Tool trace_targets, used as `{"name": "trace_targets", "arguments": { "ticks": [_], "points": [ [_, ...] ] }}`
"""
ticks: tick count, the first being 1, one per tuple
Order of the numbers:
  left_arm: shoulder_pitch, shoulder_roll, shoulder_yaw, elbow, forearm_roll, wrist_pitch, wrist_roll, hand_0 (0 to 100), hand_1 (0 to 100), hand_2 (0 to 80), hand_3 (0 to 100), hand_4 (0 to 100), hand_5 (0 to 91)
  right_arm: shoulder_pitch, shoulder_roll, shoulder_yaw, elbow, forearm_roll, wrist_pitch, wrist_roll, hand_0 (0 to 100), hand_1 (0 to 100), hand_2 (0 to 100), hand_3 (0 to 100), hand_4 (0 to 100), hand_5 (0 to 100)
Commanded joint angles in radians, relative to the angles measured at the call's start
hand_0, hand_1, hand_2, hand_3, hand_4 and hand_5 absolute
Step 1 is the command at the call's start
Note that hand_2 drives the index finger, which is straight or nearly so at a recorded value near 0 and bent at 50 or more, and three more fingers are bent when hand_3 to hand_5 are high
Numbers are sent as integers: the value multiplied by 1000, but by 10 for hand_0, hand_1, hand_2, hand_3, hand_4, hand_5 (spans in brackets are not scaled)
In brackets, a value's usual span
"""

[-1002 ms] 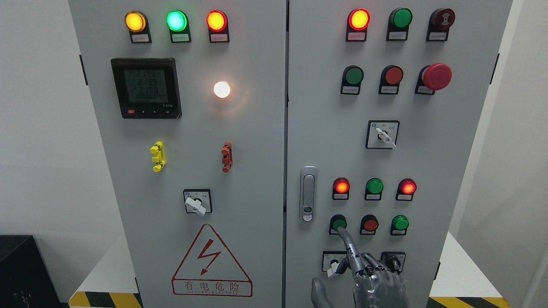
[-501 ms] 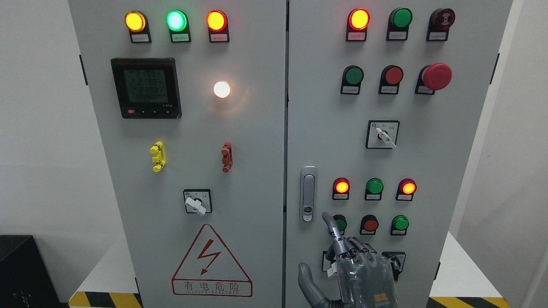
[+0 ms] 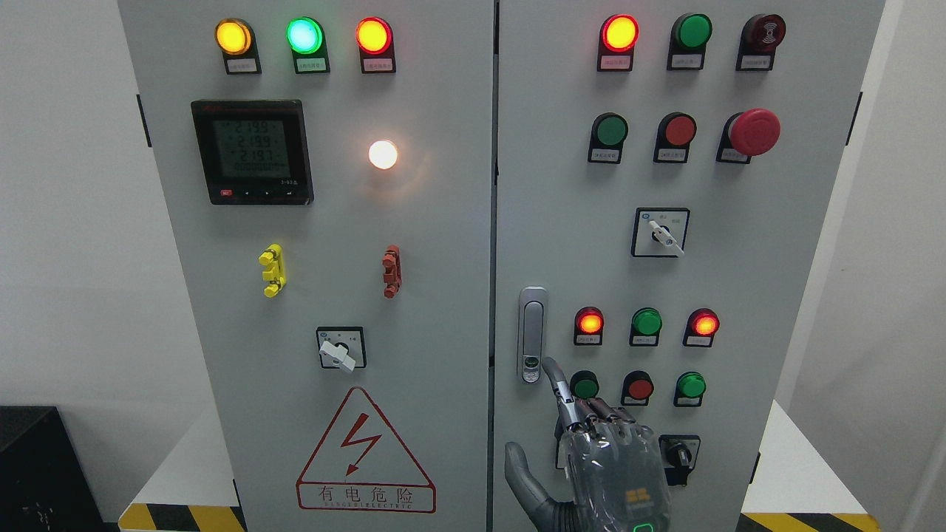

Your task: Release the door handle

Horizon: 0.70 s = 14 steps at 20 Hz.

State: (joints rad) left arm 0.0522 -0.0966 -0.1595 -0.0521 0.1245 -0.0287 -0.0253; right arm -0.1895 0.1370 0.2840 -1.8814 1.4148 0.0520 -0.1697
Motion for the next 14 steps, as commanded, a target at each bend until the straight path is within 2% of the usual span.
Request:
{"name": "trace_targets", "arguments": {
  "ticks": [1, 3, 14],
  "points": [
    [0, 0, 0, 0, 0, 1, -1, 0, 0, 43, 104, 6, 0, -16, 0, 9, 59, 52, 23, 33, 412, 249, 0, 730, 721, 717],
    [0, 0, 0, 0, 0, 1, -1, 0, 0, 43, 103, 6, 0, -16, -2, 11, 59, 53, 46, 38, 410, 249, 0, 731, 725, 720],
    [0, 0, 0, 0, 0, 0, -1, 0, 0, 44, 103, 6, 0, -36, 1, 20, 87, 82, 60, 47, 407, 254, 0, 743, 725, 719]
  ]
}}
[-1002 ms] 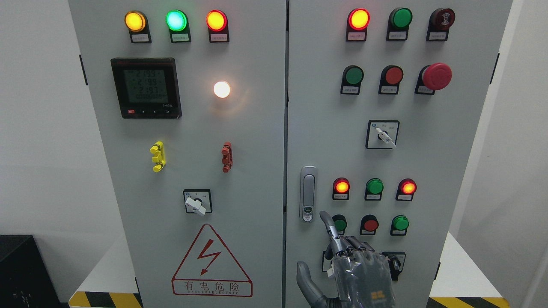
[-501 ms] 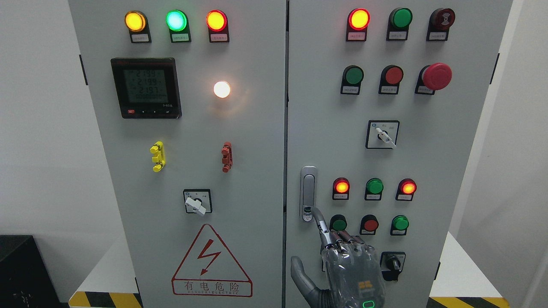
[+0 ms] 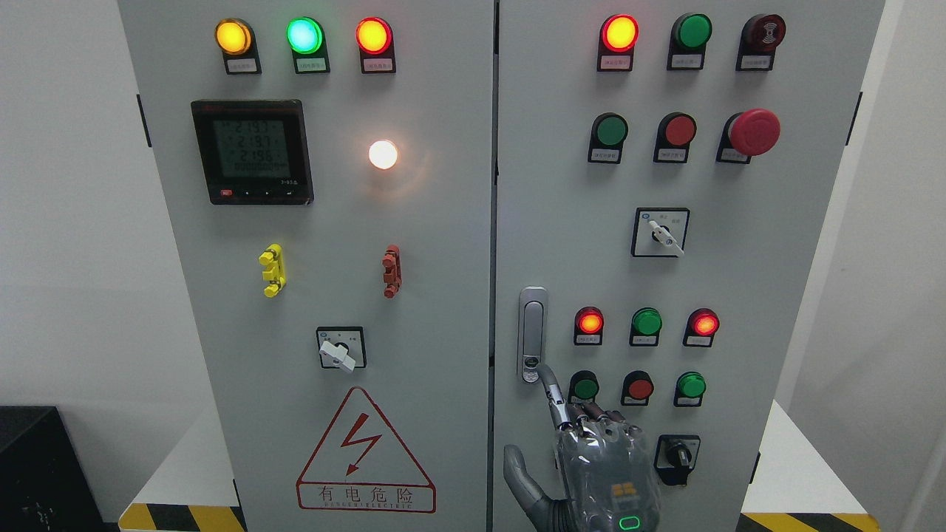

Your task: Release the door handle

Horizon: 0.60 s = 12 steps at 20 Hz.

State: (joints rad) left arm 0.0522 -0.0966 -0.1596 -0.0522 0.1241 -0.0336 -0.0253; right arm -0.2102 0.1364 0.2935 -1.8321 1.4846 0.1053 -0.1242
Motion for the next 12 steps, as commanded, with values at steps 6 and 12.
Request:
{"name": "trace_targets", "arguments": {
  "ticks": [6, 12],
  "points": [
    [0, 0, 0, 0, 0, 4, -1, 0, 0, 44, 100, 5, 0, -35, 2, 33, 53, 10, 31, 1, 405, 254, 0, 745, 724, 718],
    [0, 0, 0, 0, 0, 4, -1, 0, 0, 44, 102, 4, 0, -38, 2, 44, 57, 11, 33, 3, 402, 254, 0, 747, 723, 718]
  ]
}}
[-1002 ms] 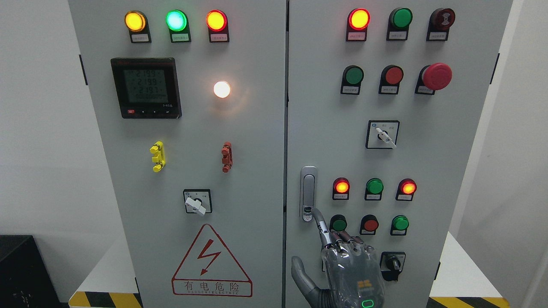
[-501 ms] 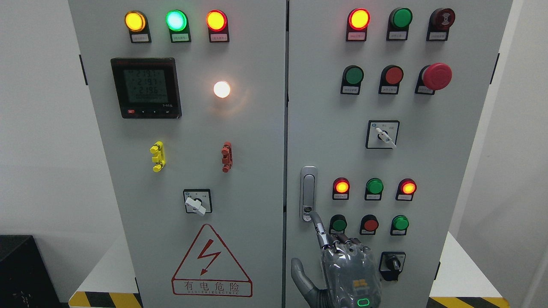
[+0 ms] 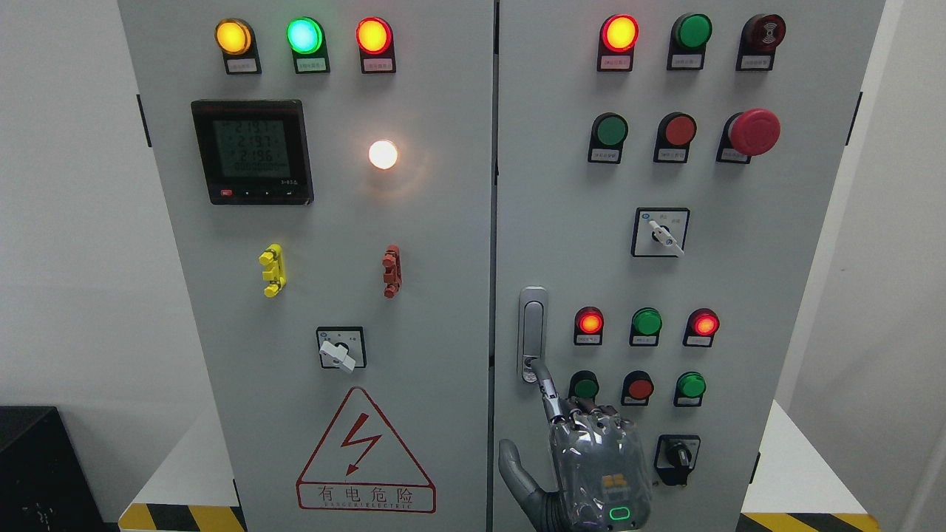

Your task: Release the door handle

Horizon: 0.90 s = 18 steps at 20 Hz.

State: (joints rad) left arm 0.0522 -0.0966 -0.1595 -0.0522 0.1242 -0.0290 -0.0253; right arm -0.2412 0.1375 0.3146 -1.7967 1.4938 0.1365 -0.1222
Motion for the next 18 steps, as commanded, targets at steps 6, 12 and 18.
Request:
{"name": "trace_targets", "arguments": {
  "ticks": [6, 12, 18],
  "points": [
    [0, 0, 0, 0, 0, 1, -1, 0, 0, 45, 101, 3, 0, -17, 1, 23, 40, 2, 14, 3, 400, 260, 0, 752, 725, 718],
    [0, 0, 0, 0, 0, 1, -1, 0, 0, 45, 99, 2, 0, -44, 2, 21, 63, 0, 26, 3, 394, 260, 0, 755, 725, 717],
    [0, 0, 0, 0, 0, 1, -1, 0, 0, 46, 100, 2, 0, -46, 2, 20, 60, 0, 28, 3, 393, 262, 0, 758, 728, 720]
  ]
}}
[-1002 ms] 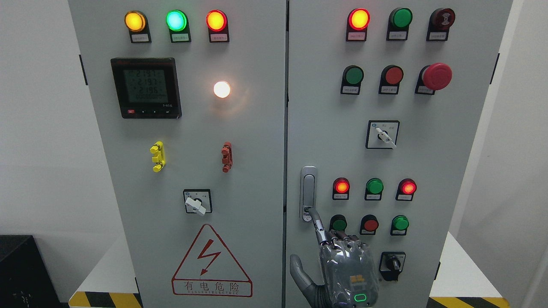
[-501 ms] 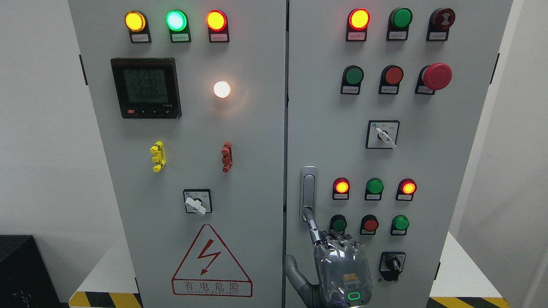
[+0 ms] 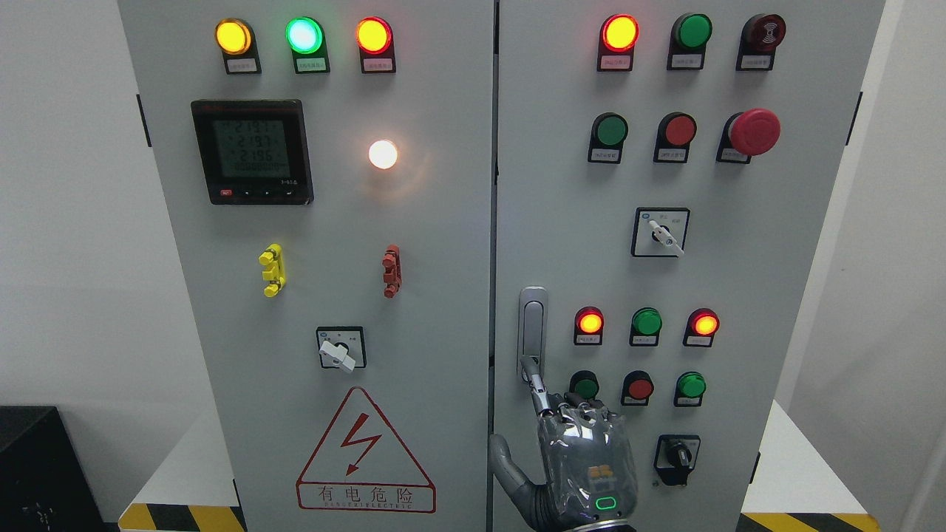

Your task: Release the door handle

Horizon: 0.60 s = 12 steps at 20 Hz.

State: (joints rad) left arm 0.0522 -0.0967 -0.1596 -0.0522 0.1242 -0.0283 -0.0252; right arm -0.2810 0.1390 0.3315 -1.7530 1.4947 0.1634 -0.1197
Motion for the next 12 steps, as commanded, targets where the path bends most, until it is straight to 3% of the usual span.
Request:
{"name": "trace_targets", "arguments": {
  "ticks": [1, 12],
  "points": [
    [0, 0, 0, 0, 0, 1, -1, 0, 0, 45, 100, 1, 0, -6, 1, 1, 16, -1, 1, 0, 392, 262, 0, 758, 729, 721],
    [0, 0, 0, 0, 0, 1, -1, 0, 0, 45, 100, 1, 0, -4, 1, -3, 24, -7, 30, 15, 390, 262, 0, 775, 731, 721]
  ]
}}
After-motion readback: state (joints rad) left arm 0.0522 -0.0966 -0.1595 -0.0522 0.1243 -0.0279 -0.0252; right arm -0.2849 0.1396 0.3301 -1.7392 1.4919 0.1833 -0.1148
